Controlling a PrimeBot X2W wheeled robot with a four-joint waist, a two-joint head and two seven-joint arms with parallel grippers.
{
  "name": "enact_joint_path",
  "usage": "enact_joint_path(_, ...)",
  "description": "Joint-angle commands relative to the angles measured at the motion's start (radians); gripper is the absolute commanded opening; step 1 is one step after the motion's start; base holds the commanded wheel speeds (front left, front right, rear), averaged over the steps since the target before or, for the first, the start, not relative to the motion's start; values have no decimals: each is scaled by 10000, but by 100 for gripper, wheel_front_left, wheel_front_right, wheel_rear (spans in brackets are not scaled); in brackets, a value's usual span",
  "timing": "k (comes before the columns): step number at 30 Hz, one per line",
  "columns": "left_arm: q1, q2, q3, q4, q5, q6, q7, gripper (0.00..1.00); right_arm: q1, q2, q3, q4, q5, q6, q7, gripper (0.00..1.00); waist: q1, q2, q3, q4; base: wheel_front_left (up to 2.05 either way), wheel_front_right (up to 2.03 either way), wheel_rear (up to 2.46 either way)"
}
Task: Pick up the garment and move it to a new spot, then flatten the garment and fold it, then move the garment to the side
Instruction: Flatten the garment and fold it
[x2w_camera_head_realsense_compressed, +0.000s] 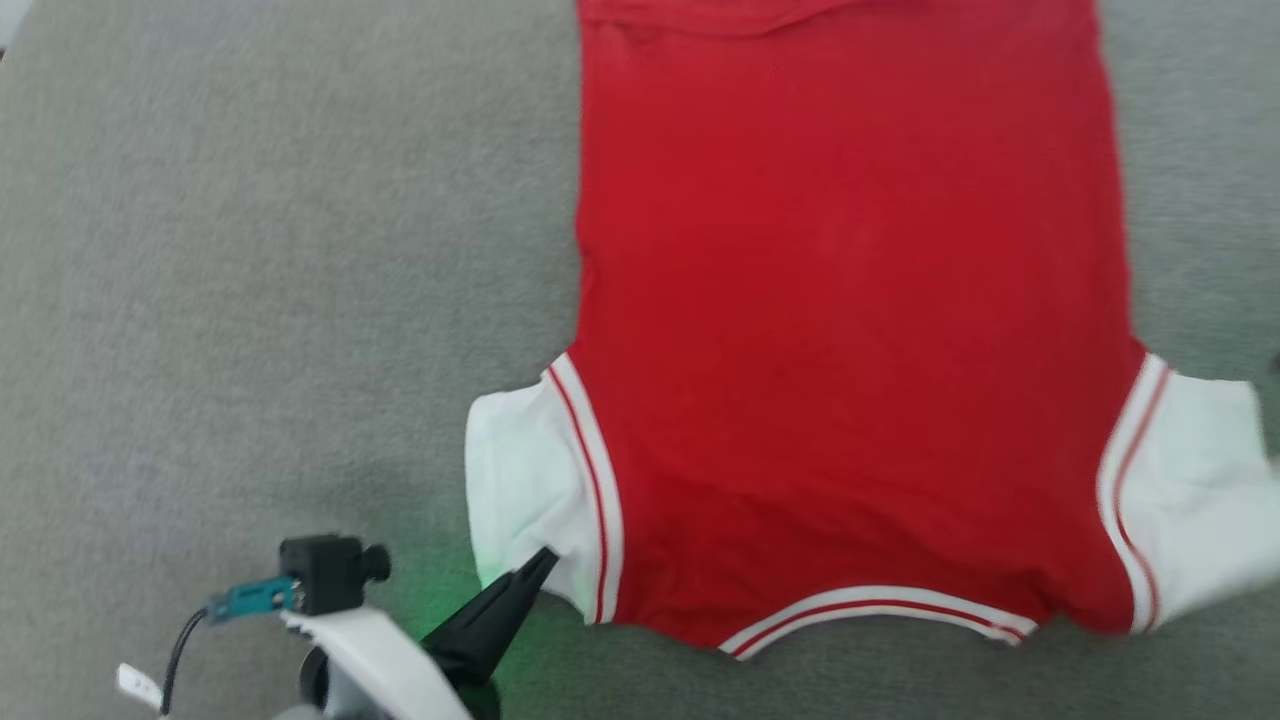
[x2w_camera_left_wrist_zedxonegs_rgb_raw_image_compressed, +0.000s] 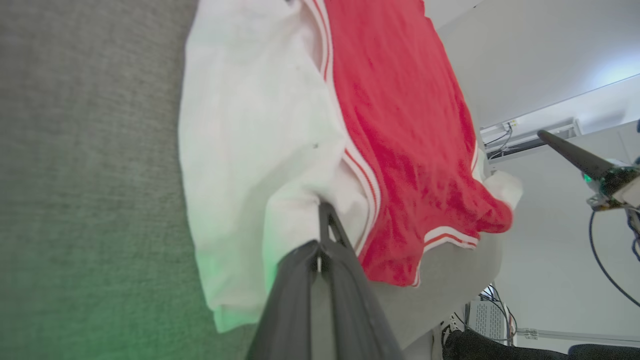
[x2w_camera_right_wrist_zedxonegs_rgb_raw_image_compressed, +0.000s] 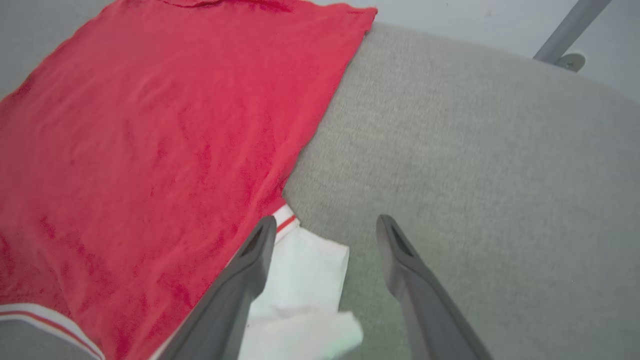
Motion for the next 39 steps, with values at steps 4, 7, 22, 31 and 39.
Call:
enact_joint_path(4,-589,-238,-197,-571,521,214,181,0,-1829,-959,-598,135,425,0,1452,100,0,0,861,813,0,0,0)
enact_joint_path(7,-915,-406,-326,-769,770,224,314,0,-3240,-1367,-327,741,506,0,2130,100,0,0,1294,1149,0,0,0)
enact_joint_path(22,-2052,-1087,-806,-1215,1719,158,707,0,-10442,-1236,2457,5398,-1124,0,5316,100,0,0,3222,2890,0,0,0)
enact_joint_path(31,-2126,-1114,-874,-1574,1940,279,682,0,-11868,-736,3299,7389,-1684,0,5866,100,0,0,3547,3145,0,0,0)
enact_joint_path(39,-2263,-1187,-803,-1591,1982,233,611,0,-12419,-759,3941,7869,-1543,-1,5488,0,0,0,3535,3070,0,0,0)
